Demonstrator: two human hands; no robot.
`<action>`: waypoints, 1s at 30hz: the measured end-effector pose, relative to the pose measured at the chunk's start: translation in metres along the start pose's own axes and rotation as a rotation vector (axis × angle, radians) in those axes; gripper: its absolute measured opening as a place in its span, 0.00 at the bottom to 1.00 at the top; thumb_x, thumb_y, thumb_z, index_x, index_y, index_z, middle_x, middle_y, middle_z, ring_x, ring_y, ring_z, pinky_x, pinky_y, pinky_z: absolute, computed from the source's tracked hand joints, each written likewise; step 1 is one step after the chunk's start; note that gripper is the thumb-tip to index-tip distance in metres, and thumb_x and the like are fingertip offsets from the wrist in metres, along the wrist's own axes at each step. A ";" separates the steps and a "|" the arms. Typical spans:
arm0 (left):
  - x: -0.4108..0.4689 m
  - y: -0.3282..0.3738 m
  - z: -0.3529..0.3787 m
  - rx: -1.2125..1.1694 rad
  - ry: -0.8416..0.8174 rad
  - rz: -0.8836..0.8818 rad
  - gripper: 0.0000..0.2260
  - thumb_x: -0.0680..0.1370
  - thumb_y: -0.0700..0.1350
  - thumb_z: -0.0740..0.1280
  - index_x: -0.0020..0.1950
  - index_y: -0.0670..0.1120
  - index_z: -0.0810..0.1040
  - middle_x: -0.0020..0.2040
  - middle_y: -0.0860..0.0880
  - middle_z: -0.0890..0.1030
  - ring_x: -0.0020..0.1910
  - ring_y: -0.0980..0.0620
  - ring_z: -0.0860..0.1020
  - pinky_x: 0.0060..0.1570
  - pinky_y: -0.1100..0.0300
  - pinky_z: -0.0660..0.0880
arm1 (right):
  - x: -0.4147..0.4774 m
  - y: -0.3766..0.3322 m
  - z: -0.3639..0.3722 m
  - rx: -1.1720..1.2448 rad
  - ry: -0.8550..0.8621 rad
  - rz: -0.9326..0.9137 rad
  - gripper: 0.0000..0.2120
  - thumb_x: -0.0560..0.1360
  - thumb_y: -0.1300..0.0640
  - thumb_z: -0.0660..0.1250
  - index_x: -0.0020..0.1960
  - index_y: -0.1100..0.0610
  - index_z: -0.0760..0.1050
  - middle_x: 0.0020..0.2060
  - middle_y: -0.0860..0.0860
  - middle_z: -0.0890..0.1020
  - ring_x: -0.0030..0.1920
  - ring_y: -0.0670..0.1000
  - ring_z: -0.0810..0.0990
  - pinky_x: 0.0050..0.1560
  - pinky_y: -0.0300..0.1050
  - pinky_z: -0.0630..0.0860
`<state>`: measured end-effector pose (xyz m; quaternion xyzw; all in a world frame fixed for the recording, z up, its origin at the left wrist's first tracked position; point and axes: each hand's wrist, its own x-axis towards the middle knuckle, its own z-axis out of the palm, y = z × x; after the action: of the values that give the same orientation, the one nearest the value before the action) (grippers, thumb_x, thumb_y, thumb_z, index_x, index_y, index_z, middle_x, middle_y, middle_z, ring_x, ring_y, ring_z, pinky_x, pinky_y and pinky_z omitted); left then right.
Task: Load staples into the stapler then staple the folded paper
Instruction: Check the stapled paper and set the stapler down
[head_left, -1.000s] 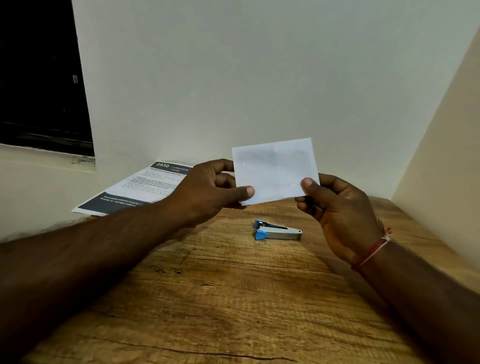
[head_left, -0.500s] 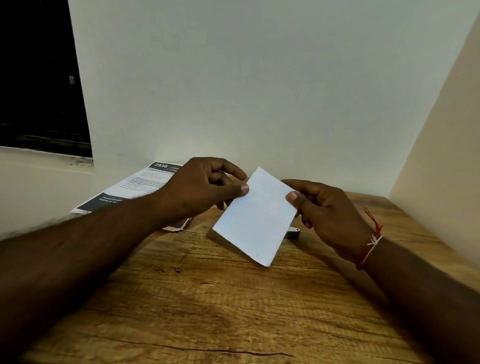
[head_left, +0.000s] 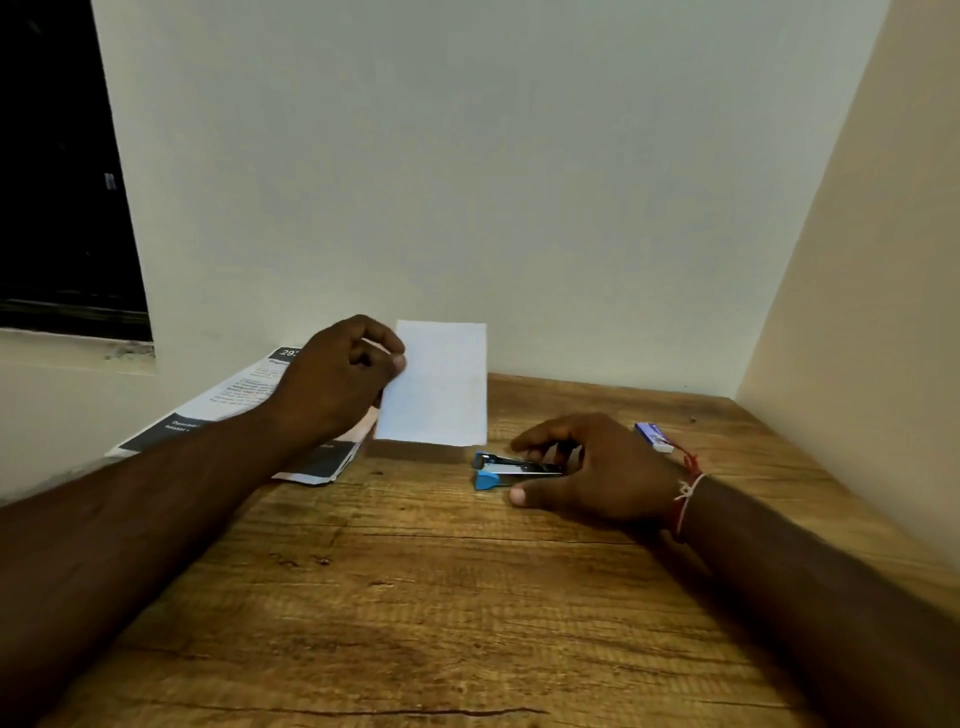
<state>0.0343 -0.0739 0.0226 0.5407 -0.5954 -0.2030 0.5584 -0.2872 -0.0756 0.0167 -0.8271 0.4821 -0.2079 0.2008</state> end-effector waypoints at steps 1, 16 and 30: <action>0.003 -0.004 -0.002 0.054 0.023 -0.002 0.02 0.85 0.42 0.75 0.55 0.48 0.85 0.47 0.46 0.90 0.44 0.46 0.87 0.49 0.50 0.83 | 0.002 0.000 0.002 -0.023 0.017 -0.003 0.23 0.70 0.38 0.83 0.62 0.41 0.87 0.52 0.40 0.86 0.53 0.44 0.83 0.48 0.35 0.77; 0.011 -0.031 -0.005 0.320 0.039 -0.012 0.06 0.86 0.42 0.72 0.56 0.52 0.88 0.53 0.55 0.86 0.49 0.62 0.79 0.46 0.66 0.72 | 0.024 0.040 -0.022 -0.131 0.428 0.262 0.11 0.79 0.43 0.77 0.47 0.51 0.85 0.41 0.48 0.85 0.42 0.48 0.83 0.41 0.45 0.77; 0.013 -0.041 -0.005 0.429 -0.041 -0.003 0.04 0.84 0.44 0.75 0.54 0.54 0.88 0.57 0.56 0.87 0.51 0.62 0.80 0.49 0.65 0.70 | 0.021 0.102 -0.077 -0.261 0.477 0.654 0.11 0.73 0.48 0.77 0.49 0.55 0.89 0.45 0.54 0.89 0.45 0.55 0.85 0.42 0.44 0.81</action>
<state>0.0583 -0.0975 -0.0049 0.6439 -0.6355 -0.0836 0.4179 -0.3919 -0.1511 0.0296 -0.5778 0.7742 -0.2561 0.0328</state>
